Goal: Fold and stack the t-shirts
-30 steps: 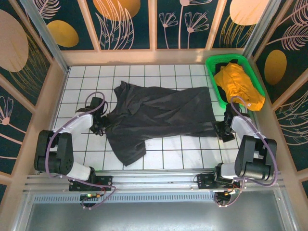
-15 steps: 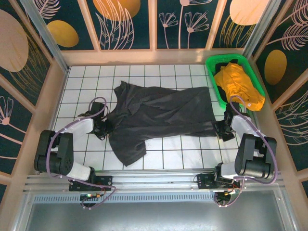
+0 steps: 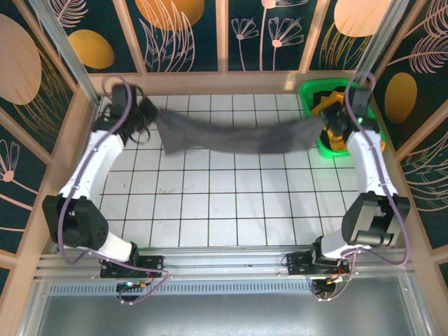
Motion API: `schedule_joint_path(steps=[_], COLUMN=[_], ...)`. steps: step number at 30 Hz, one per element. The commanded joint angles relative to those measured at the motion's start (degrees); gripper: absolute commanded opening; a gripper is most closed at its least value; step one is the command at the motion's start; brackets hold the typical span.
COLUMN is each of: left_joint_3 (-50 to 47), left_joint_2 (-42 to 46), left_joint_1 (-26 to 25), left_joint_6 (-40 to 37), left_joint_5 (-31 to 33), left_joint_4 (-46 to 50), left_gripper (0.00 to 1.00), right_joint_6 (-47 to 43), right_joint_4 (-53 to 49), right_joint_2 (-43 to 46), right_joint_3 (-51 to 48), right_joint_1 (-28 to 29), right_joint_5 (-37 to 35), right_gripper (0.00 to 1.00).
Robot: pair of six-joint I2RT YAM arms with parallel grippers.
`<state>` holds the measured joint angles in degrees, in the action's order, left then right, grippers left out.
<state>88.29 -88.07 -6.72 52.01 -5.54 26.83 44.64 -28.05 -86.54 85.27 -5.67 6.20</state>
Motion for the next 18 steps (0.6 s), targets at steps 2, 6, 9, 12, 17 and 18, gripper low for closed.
schedule_joint_path(steps=[2, 6, 9, 12, 17, 18], left_joint_3=[18.76, 28.36, 29.06, 28.97, 28.03, 27.83], left_joint_2=[-2.65, -1.32, 3.6, 8.7, 11.4, 10.85], left_joint_1=[5.27, 9.11, 12.02, 13.95, 14.21, 14.29], left_joint_6=[6.93, 9.14, 10.49, 11.76, 13.81, 14.62], left_joint_5=[2.0, 0.56, 0.4, 2.76, 5.05, 5.18], left_joint_4=[0.61, 1.41, 0.11, -0.36, -1.56, -0.6], left_gripper=[0.0, 0.0, 0.0, 0.0, 0.0, 0.0], right_joint_6=[-3.92, -4.4, -3.96, -3.27, -1.44, -0.94], right_joint_4=[5.54, 10.57, 16.02, 19.82, 22.01, 22.46], right_joint_2=[-2.95, 0.41, 7.81, 15.87, 22.17, 21.98], right_joint_3=[18.44, 23.99, 19.79, 13.54, 7.66, 6.97], right_joint_1=[-0.63, -1.29, -1.88, -2.49, -3.21, -3.27], right_joint_5=[-1.85, -1.89, -1.89, -2.71, -0.14, 1.2], right_gripper=[0.0, 0.0, 0.0, 0.0, 0.0, 0.0])
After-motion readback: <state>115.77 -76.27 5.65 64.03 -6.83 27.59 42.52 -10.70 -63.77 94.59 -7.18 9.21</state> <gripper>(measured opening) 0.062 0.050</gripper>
